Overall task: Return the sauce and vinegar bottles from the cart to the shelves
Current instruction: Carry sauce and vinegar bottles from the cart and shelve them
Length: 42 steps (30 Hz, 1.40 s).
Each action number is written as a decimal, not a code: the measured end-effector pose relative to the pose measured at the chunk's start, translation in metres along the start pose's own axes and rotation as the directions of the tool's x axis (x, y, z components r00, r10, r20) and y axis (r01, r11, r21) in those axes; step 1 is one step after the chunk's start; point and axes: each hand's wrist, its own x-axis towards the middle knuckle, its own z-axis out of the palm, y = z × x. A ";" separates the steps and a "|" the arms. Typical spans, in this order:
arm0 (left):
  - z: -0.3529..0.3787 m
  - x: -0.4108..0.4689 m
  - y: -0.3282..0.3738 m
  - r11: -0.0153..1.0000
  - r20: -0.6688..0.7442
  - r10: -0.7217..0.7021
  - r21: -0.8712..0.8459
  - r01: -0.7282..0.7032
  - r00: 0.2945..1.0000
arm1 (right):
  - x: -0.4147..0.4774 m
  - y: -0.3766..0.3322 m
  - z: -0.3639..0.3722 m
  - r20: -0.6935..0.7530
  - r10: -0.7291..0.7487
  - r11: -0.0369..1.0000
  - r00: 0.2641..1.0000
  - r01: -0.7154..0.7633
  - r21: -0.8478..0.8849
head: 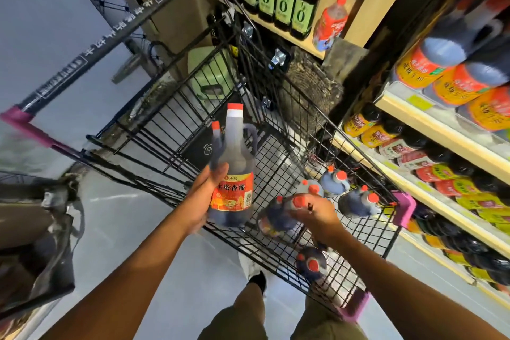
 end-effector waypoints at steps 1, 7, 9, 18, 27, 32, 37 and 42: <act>-0.001 -0.003 0.002 1.000 -0.002 0.004 -0.007 -0.004 1.000 | 0.003 -0.009 -0.011 -0.002 -0.037 0.999 0.999 0.037 0.022; 0.010 -0.020 0.037 0.995 -0.011 0.102 0.024 -0.101 0.995 | 0.006 -0.098 -0.076 -0.150 -0.092 0.971 0.984 0.123 0.206; 0.017 -0.029 0.051 0.985 0.039 0.170 0.022 -0.171 0.985 | 0.001 -0.128 -0.087 -0.238 -0.101 0.924 0.966 0.180 0.339; 0.059 -0.059 0.094 0.968 0.090 0.250 0.003 -0.251 0.964 | -0.036 -0.216 -0.131 -0.435 -0.061 0.675 0.898 0.358 0.645; 0.128 -0.084 0.101 0.960 0.154 0.275 0.009 -0.280 0.949 | -0.090 -0.223 -0.186 -0.497 -0.027 0.636 0.867 0.398 0.661; 0.164 -0.092 0.103 0.955 0.249 0.271 0.048 -0.292 0.930 | -0.126 -0.205 -0.208 -0.543 -0.014 0.616 0.839 0.435 0.657; 0.204 -0.088 0.105 0.960 0.362 0.211 0.100 -0.263 0.908 | -0.168 -0.175 -0.225 -0.636 0.067 0.599 0.769 0.479 0.642; 0.259 -0.083 0.104 0.963 0.500 0.076 0.188 -0.195 0.862 | -0.227 -0.143 -0.241 -0.752 0.154 0.594 0.640 0.548 0.589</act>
